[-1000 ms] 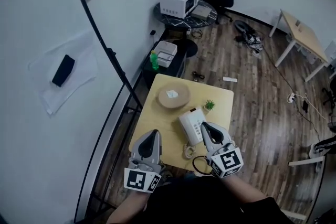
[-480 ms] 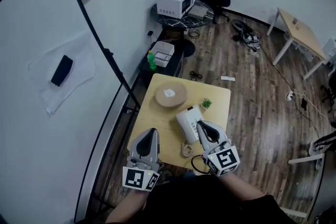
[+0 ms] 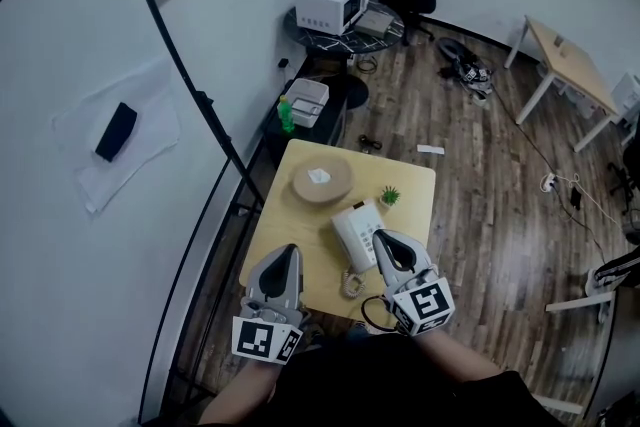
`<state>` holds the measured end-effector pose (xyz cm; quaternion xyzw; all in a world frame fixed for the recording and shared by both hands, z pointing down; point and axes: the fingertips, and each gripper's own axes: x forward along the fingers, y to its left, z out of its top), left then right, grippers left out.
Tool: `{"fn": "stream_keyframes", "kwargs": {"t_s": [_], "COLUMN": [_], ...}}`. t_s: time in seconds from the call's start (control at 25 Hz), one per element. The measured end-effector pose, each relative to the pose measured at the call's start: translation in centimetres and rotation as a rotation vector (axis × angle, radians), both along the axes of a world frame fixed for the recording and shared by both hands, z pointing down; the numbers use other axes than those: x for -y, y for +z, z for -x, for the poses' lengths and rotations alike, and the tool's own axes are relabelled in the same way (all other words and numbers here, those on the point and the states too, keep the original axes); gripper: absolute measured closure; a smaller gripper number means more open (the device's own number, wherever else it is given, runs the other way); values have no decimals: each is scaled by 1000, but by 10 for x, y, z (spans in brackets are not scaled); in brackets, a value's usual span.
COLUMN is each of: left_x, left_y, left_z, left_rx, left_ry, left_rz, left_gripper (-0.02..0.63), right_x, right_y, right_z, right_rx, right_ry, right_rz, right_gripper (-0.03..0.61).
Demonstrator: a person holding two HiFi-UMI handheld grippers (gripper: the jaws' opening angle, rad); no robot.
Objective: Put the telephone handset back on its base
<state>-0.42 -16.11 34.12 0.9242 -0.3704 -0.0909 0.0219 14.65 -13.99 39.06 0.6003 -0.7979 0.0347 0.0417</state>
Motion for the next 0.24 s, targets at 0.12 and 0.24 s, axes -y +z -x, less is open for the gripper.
{"fn": "stream_keyframes", "kwargs": {"t_s": [0.12,0.24], "left_x": [-1,-2], "left_y": [2,3], "left_z": [1,0], "left_rx": [4,5], "left_ry": [-3,-7], "left_rz": [2,7], "left_gripper": [614,614], "right_x": [-1,-2], "right_y": [0,-1], "right_z": [-1,-3], "right_rx": [1,9], "right_ry": [5,13], "right_rz": [1,2], "right_gripper": [571,571]}}
